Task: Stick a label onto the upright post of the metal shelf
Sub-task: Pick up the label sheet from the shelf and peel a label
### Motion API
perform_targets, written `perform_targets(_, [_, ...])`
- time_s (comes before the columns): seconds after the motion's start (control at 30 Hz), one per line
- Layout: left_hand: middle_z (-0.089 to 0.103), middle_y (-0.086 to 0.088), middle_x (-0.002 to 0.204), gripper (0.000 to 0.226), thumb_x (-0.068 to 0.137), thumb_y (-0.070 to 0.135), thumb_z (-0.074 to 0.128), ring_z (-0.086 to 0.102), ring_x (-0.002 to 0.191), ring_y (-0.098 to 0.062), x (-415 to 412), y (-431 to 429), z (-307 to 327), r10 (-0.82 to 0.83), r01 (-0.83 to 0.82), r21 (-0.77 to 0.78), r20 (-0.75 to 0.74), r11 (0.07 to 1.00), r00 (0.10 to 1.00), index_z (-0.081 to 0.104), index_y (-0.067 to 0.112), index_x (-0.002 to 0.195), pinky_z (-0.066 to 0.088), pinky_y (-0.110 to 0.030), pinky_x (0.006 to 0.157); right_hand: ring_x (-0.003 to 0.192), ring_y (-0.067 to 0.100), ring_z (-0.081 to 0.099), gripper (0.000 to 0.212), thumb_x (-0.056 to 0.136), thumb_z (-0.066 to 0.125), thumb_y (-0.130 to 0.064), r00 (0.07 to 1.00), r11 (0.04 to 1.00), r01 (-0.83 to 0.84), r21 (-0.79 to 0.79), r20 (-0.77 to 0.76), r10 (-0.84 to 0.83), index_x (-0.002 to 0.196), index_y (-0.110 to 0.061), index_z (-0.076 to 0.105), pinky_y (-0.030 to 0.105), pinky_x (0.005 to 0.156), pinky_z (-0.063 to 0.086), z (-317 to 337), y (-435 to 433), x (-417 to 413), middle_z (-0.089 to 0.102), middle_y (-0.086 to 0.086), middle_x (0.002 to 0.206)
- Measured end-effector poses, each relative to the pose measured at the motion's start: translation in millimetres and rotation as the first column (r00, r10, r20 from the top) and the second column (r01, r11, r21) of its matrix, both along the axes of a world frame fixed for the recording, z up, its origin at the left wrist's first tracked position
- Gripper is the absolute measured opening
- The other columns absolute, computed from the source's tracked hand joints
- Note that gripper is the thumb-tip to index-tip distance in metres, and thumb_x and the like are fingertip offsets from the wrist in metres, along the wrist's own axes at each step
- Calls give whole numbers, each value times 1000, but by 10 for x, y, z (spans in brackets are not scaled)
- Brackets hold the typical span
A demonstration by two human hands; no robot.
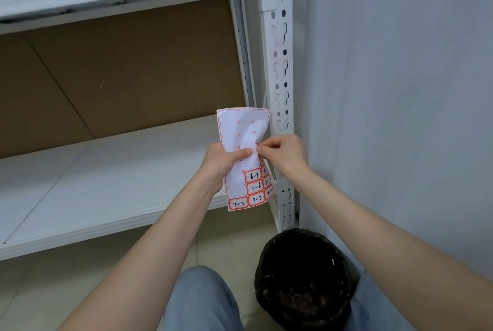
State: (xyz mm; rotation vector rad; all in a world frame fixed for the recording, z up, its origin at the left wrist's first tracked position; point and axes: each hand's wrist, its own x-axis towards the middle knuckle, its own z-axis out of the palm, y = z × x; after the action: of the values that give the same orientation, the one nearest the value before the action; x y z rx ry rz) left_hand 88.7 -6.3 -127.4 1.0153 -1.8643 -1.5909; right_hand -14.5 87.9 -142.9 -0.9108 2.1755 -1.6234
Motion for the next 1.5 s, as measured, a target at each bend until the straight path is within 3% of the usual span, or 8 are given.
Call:
perform_targets(0.27, [64, -4, 97, 32, 82, 18, 72, 65, 75, -20, 58, -35, -5, 36, -36, -12, 12, 999, 999, 54, 15, 108, 53, -30, 64, 77, 15, 67, 15, 86, 63, -24, 999, 999, 19, 36, -37, -17, 72, -22, 67, 34, 76, 57, -24, -107, 81, 69, -4, 77])
perform_targets(0.43, [64, -5, 97, 32, 81, 16, 73, 64, 72, -19, 77, -79, 3, 86, -86, -3, 29, 996, 996, 53, 14, 107, 53, -29, 61, 76, 14, 66, 14, 89, 61, -25, 999, 998, 27, 63, -33, -25, 78, -18, 65, 27, 71, 54, -17, -141, 102, 66, -3, 78])
perform_targets(0.67, [62, -3, 98, 33, 81, 14, 73, 62, 69, -18, 72, -210, -41, 197, -198, 50, 12, 979, 980, 52, 15, 106, 52, -28, 60, 61, 11, 62, 17, 91, 59, -22, 964, 1000, 17, 16, 264, -20, 76, -15, 62, 29, 73, 55, 4, -218, 62, 64, -2, 70])
perform_targets(0.87, [59, -4, 105, 22, 90, 7, 60, 60, 71, -18, 58, -380, -143, 250, -252, 139, 30, 958, 968, 49, 12, 108, 48, -27, 58, 68, 15, 65, 15, 91, 60, -21, 898, 998, 59, 2, 436, -54, 78, -14, 60, 32, 81, 55, -66, -382, -2, 67, 6, 76])
perform_targets(1.0, [60, -7, 112, 19, 91, 6, 58, 61, 77, -22, 50, -534, -242, 315, -314, 199, 29, 928, 949, 49, 11, 107, 48, -31, 61, 65, 13, 58, 12, 96, 51, -20, 916, 994, 112, 11, 386, -108, 90, -13, 58, 28, 74, 53, -99, -513, -32, 61, 4, 78])
perform_targets(1.1, [61, -10, 120, 19, 91, 4, 58, 60, 88, -27, 25, -678, -328, 372, -366, 250, 25, 896, 928, 50, 10, 106, 49, -36, 69, 71, 16, 57, 13, 97, 46, -18, 933, 989, 146, 19, 329, -144, 98, -11, 57, 31, 78, 56, -114, -646, -46, 58, 5, 81])
perform_targets(1.37, [63, -14, 120, 24, 88, -4, 58, 61, 88, -30, -157, -1115, -567, 456, -442, 310, 31, 842, 889, 57, 3, 111, 50, -37, 75, 81, 21, 64, 21, 93, 52, -17, 957, 990, 95, 102, 264, -119, 73, -20, 56, 41, 84, 57, -273, -981, -133, 60, 0, 76])
perform_targets(1.5, [62, -14, 122, 30, 84, -3, 62, 61, 95, -32, -236, -1272, -651, 442, -442, 264, 59, 857, 895, 55, 2, 114, 49, -36, 77, 85, 21, 66, 16, 92, 52, -19, 960, 986, 83, 142, 254, -117, 78, -16, 60, 36, 82, 57, -319, -1054, -156, 63, -1, 80])
